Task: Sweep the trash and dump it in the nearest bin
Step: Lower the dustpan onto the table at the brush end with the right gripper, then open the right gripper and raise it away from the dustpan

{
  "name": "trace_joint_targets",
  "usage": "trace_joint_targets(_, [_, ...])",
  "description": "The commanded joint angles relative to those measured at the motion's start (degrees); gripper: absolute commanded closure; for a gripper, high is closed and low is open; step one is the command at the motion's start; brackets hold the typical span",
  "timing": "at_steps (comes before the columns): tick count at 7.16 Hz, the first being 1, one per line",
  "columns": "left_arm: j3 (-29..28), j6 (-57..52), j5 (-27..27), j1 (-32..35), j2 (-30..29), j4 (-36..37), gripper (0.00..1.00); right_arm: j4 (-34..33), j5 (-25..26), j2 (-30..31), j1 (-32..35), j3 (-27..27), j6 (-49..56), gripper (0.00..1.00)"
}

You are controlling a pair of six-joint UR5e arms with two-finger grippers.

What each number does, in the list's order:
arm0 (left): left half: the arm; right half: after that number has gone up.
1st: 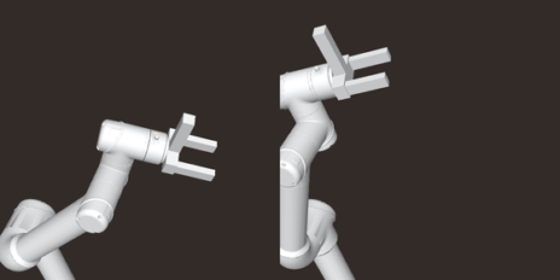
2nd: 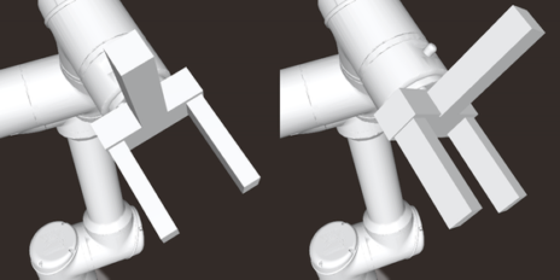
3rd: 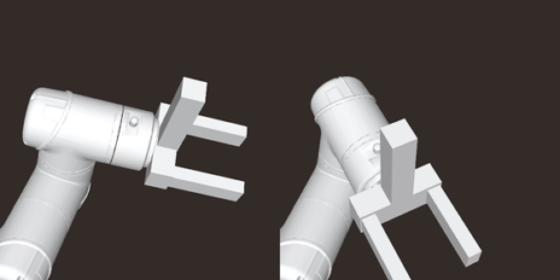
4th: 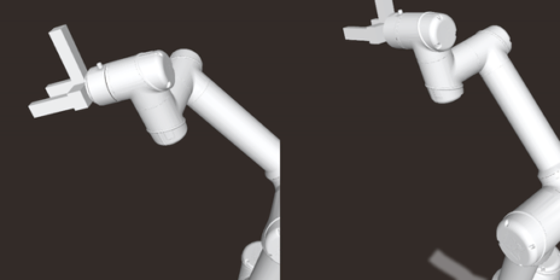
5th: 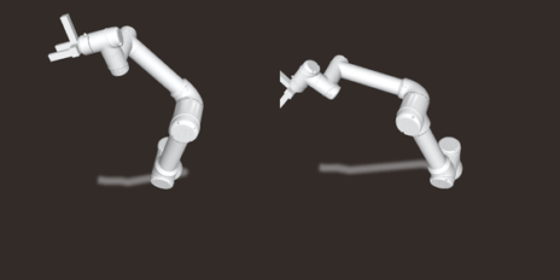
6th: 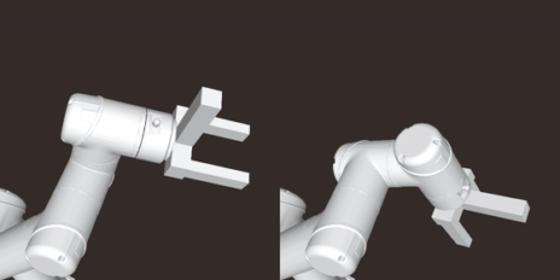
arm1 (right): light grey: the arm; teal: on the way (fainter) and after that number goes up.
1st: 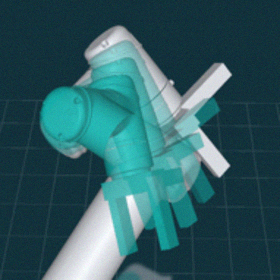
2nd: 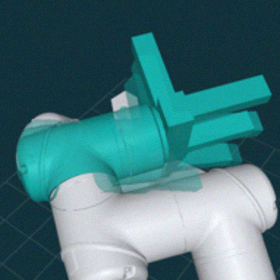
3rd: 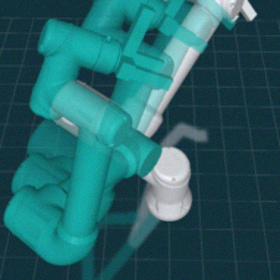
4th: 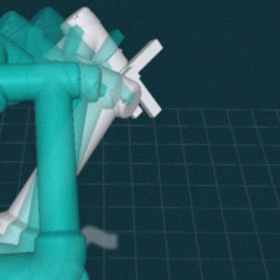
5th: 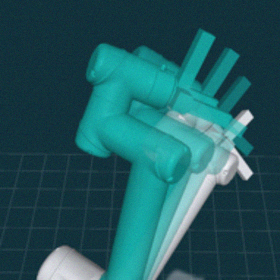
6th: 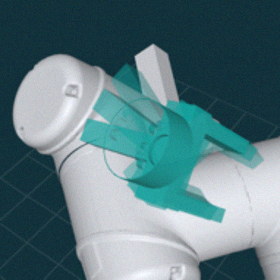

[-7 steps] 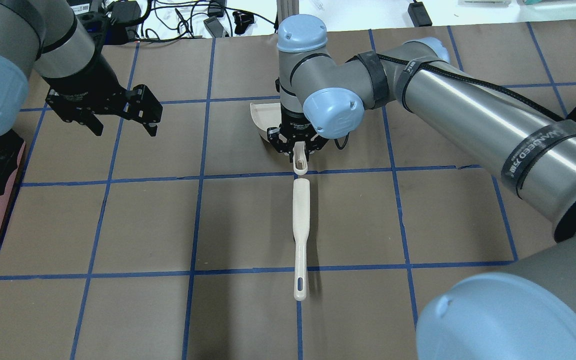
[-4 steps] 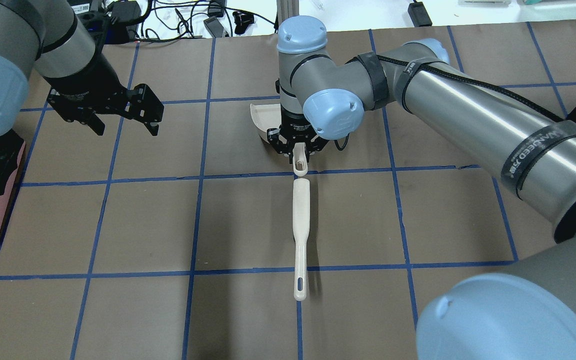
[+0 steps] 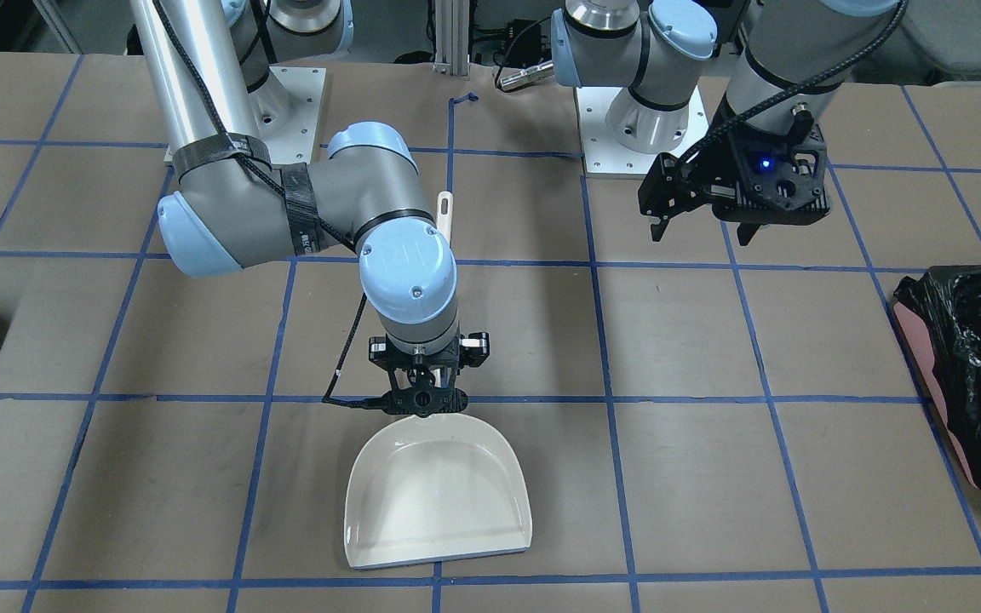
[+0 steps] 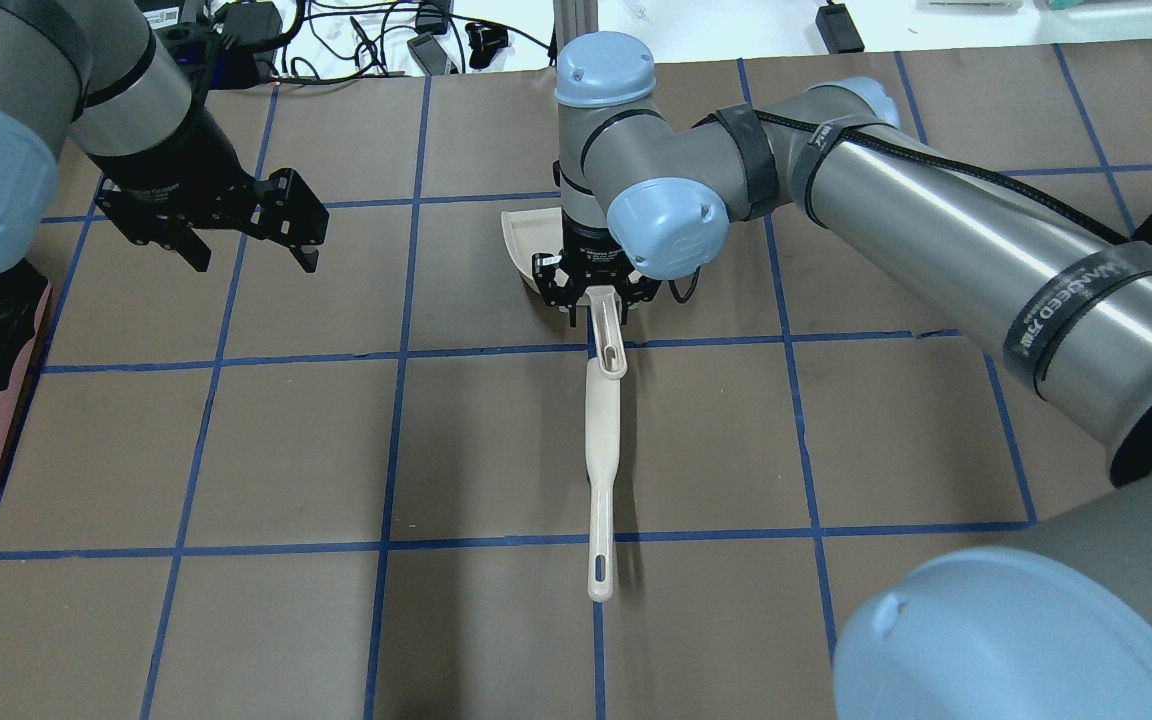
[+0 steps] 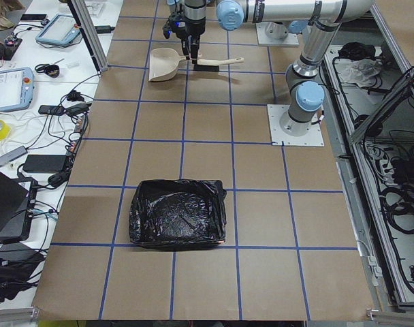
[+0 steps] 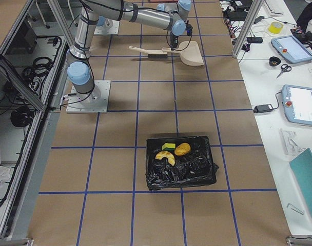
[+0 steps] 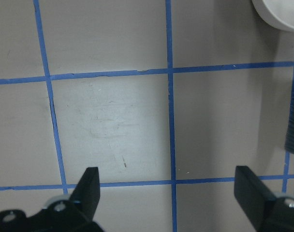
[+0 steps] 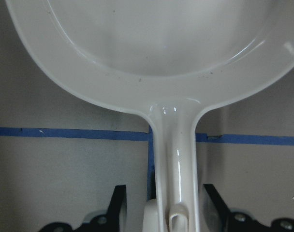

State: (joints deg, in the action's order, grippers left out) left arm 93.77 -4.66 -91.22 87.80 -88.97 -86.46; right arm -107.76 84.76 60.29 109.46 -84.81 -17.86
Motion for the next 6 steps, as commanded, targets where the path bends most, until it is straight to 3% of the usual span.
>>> trace_joint_targets(1, [0.01, 0.0, -0.01, 0.0, 0.02, -0.02, 0.0, 0.01, -0.64, 0.01, 0.05, 0.0, -1.47, 0.16])
trace_joint_targets(3, [0.01, 0.0, -0.01, 0.0, 0.02, -0.02, 0.0, 0.01, 0.05, 2.19, -0.3, 0.61, -0.35, 0.01])
trace_joint_targets(6, [-0.07, 0.0, 0.08, 0.0, 0.11, 0.06, 0.0, 0.61, 3.47, 8.33, -9.39, 1.49, 8.5, 0.0])
